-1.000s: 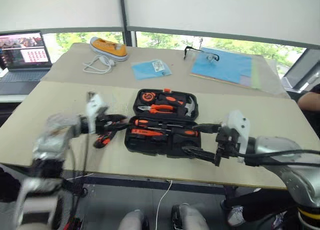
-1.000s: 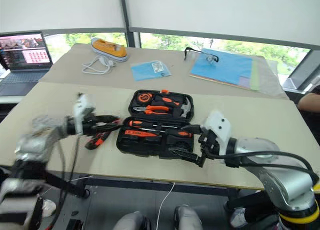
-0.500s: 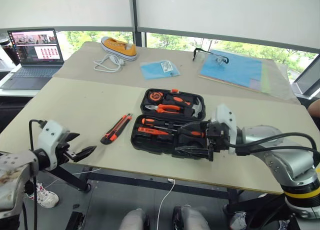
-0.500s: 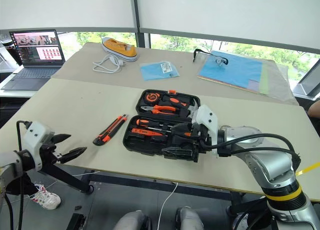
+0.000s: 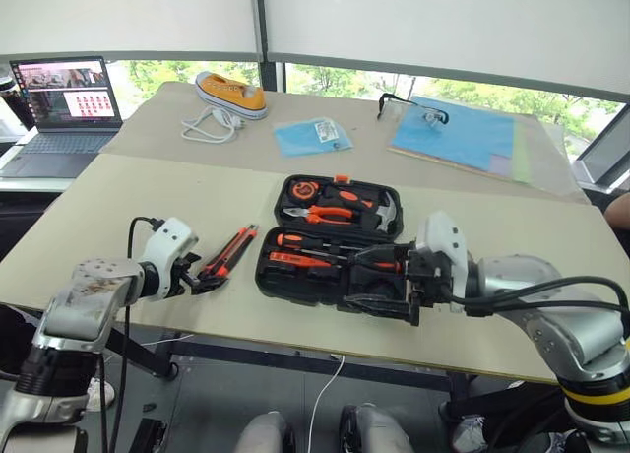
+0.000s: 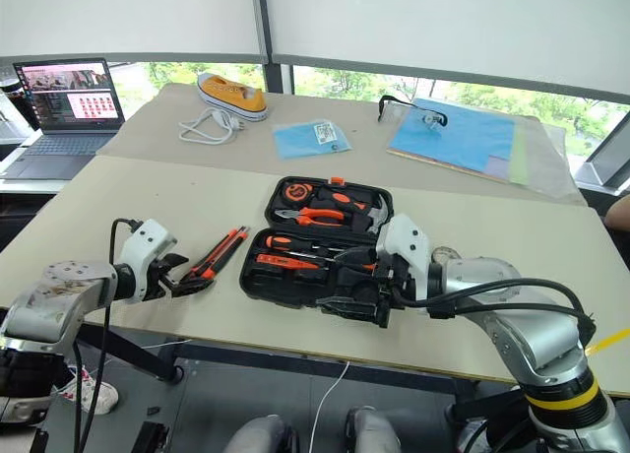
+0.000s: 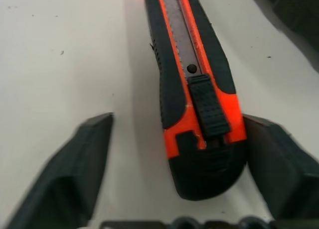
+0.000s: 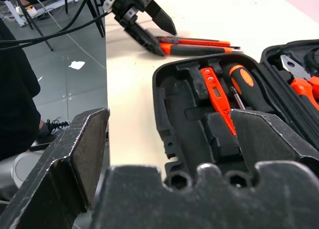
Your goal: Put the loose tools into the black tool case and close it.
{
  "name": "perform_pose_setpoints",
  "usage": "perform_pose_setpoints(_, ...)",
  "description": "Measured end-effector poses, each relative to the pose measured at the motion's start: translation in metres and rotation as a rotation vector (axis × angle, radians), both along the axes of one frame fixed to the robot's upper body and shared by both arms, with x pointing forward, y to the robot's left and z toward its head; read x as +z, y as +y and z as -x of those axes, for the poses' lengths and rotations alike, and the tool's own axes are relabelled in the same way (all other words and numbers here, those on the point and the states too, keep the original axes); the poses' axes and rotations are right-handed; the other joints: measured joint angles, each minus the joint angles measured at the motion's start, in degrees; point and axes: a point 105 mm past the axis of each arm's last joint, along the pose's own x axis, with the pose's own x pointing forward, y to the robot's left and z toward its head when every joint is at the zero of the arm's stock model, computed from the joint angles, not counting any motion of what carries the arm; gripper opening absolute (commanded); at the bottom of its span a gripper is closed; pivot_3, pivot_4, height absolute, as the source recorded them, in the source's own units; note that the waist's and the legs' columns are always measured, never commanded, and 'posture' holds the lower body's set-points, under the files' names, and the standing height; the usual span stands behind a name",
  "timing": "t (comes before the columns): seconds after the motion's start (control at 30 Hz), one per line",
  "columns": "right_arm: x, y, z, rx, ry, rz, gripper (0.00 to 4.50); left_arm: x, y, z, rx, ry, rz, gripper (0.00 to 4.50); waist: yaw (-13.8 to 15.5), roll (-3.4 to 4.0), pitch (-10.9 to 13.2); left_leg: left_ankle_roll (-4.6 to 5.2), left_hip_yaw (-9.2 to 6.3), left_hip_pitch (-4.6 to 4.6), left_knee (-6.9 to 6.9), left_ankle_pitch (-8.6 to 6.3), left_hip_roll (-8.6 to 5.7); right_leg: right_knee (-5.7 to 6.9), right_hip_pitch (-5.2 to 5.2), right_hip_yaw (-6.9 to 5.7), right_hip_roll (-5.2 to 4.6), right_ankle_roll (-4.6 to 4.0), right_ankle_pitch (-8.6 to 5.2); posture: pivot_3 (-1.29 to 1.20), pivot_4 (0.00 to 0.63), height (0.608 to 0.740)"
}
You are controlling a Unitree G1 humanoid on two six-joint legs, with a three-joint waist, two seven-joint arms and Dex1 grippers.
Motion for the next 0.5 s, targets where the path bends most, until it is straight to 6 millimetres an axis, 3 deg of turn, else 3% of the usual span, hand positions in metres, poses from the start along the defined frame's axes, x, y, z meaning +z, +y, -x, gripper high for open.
perform_pose_setpoints(0.1,-0.001,-0.003,0.000,-0.022,-0.002,0.006,4.50,0.001,0.002,-0.005,0.018,-0.016,0.026,1.75,0.10,0.03,-0.04,0.00,0.00,0.03,0.00,0.00,0.00,0.02,0.01,0.02,-0.03,0.18,-0.11,0.00,0.150,0.718)
perform_pose_setpoints(0.27,-0.001,-0.009,0.000,-0.045,0.001,0.014,4.50,0.010,0.001,-0.011,-0.036,-0.080,0.073,1.74,0.13,0.00,-0.02,-0.04,-0.03,-0.08,0.01,0.02,0.02,0.02,-0.07,-0.04,-0.02,0.10,-0.06,0.00,0.150,0.718)
perform_pose_setpoints(0.5,-0.007,-0.017,0.006,-0.062,0.027,0.030,4.50,0.096,-0.040,-0.004,-0.500,-0.317,0.085,1.74,-0.02,-0.02,-0.01,-0.03,0.00,-0.20,0.00,0.02,-0.01,-0.11,-0.10,-0.15,0.00,-0.20,0.11,0.00,0.150,0.718)
